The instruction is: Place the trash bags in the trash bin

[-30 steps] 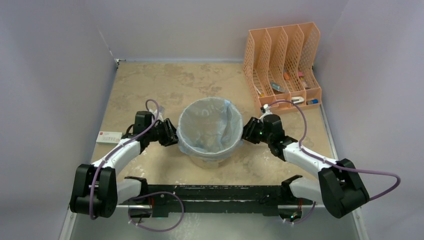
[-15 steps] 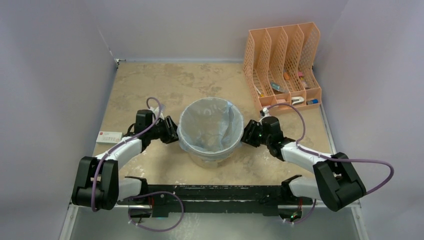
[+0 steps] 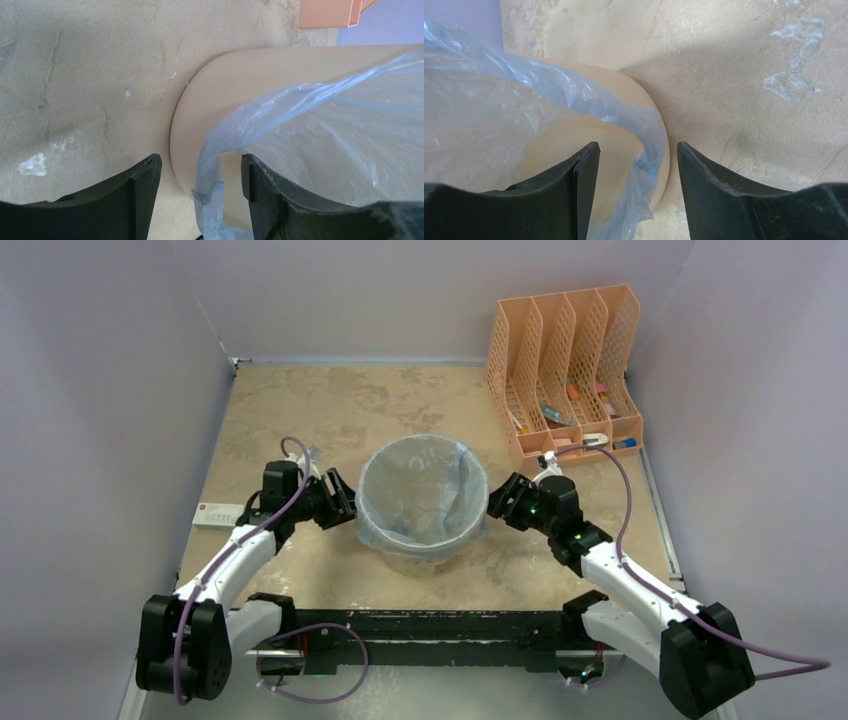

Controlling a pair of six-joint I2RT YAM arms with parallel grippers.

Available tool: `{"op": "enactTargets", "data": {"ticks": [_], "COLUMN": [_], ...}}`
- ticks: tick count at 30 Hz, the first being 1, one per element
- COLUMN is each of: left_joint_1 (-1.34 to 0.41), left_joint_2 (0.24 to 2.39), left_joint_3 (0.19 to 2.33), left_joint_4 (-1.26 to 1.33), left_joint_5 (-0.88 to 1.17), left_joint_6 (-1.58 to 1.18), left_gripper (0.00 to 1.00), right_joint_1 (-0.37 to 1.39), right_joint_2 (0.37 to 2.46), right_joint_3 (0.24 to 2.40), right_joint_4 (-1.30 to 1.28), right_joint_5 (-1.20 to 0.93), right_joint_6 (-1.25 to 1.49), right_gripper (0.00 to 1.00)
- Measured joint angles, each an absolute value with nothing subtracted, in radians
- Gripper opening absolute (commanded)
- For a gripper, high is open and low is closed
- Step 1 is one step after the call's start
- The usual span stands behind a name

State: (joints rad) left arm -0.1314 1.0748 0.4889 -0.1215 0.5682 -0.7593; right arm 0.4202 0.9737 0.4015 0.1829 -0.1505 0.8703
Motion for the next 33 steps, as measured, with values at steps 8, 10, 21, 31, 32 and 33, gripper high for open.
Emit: {"op": "enactTargets", "data": {"ticks": [8,10,21,31,32,33], "left_joint_1": [-0.131,-0.131,-0.131,-0.129,-0.129,-0.129], "left_joint_2": [0.999,0.967,0.918,1.055,1.084,1.11], "left_joint_3": [0.484,0.468,0.381,0.369,0.381,0.394], "left_joint_4": [-0.221,-0.231,-0.199,0.012,0.028,0.034], "left_joint_5": [0.565,0.568,0.628,0.656,0.653,0.649], "left_joint_6": [-0.772,-0.78,-0.84,-0.933,-0.936,-0.936], "left_gripper": [0.62,0.62,0.44,0.47,0.48,0.49], "right_joint_1": [0.42,0.42,0.416,0.399,0.398,0.397], "right_joint_2": [0.937,0.939,1.048,1.083,1.084,1.084], "right_joint_3": [0.382,0.357,0.325,0.319,0.319,0.319], "right_joint_4": [0.11,0.119,0.22,0.283,0.283,0.281], "right_joint_5": [-0.187,-0.211,-0.307,-0.305,-0.302,-0.294], "right_joint_6": [0.875,0.88,0.906,0.985,0.99,0.995], "right_gripper": [0.55,0.53,0.54,0.56,0.56,0.57]}}
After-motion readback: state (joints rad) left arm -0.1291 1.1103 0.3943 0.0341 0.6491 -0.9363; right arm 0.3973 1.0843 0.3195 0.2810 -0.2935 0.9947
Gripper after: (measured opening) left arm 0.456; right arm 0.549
